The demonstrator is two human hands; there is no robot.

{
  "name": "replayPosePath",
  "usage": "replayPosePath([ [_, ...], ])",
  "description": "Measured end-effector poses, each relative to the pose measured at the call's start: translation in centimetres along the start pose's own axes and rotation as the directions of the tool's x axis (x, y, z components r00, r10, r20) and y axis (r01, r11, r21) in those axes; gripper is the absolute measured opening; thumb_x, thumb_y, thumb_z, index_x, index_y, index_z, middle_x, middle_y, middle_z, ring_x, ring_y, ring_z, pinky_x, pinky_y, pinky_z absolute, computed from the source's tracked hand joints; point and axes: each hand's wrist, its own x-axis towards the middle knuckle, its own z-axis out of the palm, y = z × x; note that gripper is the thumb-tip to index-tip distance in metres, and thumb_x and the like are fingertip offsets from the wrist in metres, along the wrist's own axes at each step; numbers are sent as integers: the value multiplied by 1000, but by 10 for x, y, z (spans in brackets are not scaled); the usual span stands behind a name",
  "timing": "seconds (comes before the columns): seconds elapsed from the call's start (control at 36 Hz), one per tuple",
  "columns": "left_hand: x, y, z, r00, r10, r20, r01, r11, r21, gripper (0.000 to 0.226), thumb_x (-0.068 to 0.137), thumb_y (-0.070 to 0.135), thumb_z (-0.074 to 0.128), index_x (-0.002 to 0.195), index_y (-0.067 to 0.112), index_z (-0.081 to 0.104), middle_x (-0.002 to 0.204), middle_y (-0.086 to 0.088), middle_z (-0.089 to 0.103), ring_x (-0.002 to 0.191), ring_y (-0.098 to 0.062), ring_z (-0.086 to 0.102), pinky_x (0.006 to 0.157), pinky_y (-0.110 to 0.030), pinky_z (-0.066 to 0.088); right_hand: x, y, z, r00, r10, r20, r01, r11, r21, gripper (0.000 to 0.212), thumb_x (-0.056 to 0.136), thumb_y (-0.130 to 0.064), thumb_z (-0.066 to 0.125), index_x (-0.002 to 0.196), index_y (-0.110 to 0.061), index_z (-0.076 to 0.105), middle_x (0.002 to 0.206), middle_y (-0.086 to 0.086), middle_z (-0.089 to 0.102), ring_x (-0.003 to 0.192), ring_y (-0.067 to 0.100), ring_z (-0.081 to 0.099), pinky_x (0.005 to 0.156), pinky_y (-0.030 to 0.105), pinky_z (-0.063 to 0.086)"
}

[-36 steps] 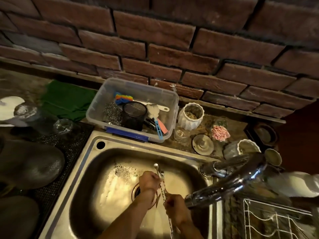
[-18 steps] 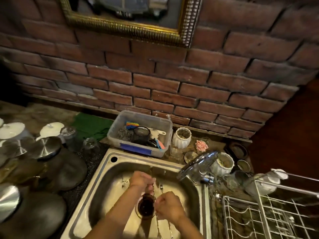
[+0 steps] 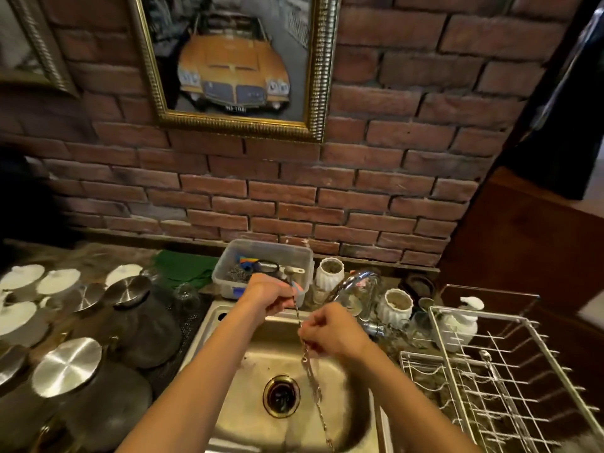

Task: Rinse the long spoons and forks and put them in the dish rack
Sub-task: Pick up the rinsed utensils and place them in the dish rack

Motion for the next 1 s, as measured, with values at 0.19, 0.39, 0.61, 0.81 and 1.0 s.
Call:
replayPosePath([
  [0.19, -32, 25, 44, 991, 108, 79, -110, 994, 19, 11, 72, -2, 84, 71, 1, 73, 56, -12, 67, 45, -18, 62, 45, -21, 44, -52, -9, -41, 997, -18, -77, 19, 1000, 14, 12, 89, -4, 68, 92, 8, 72, 85, 24, 70, 77, 30, 68, 84, 53, 60],
  [0.39, -65, 36, 119, 972, 106, 212, -124, 989, 77, 13, 76, 0, 82, 74, 0, 69, 56, -10, 65, 34, -10, 57, 37, -16, 42, -99, 21, -93, 984, 52, -169, -46, 998, 40, 15, 88, -6, 70, 96, 7, 70, 84, 14, 72, 69, 18, 72, 66, 29, 62],
  [0.61, -95, 27, 218, 946, 81, 314, -137, 978, 160, 16, 79, -2, 79, 90, -8, 70, 56, -13, 64, 32, -11, 54, 39, -22, 46, -145, 79, -147, 938, 113, -327, -121, 993, -5, 15, 87, -11, 72, 87, 4, 72, 72, 10, 72, 54, 11, 68, 53, 20, 54],
  [0.81, -106, 13, 303, 945, -10, 328, -103, 940, 325, 12, 85, 2, 74, 90, 2, 63, 74, -17, 63, 62, -24, 62, 61, -29, 55, -167, 128, -180, 890, 175, -421, -221, 973, -61, 15, 88, -9, 71, 74, -3, 72, 62, 4, 71, 45, 3, 66, 46, 14, 50],
  [1.0, -92, -10, 357, 963, 108, 246, -220, 842, 492, 44, 74, 27, 85, 111, 6, 73, 113, -9, 74, 110, -21, 68, 93, -34, 57, -177, 157, -199, 850, 193, -490, -307, 938, -161, 16, 85, -9, 68, 74, 0, 75, 71, 15, 77, 69, 24, 75, 73, 38, 63],
])
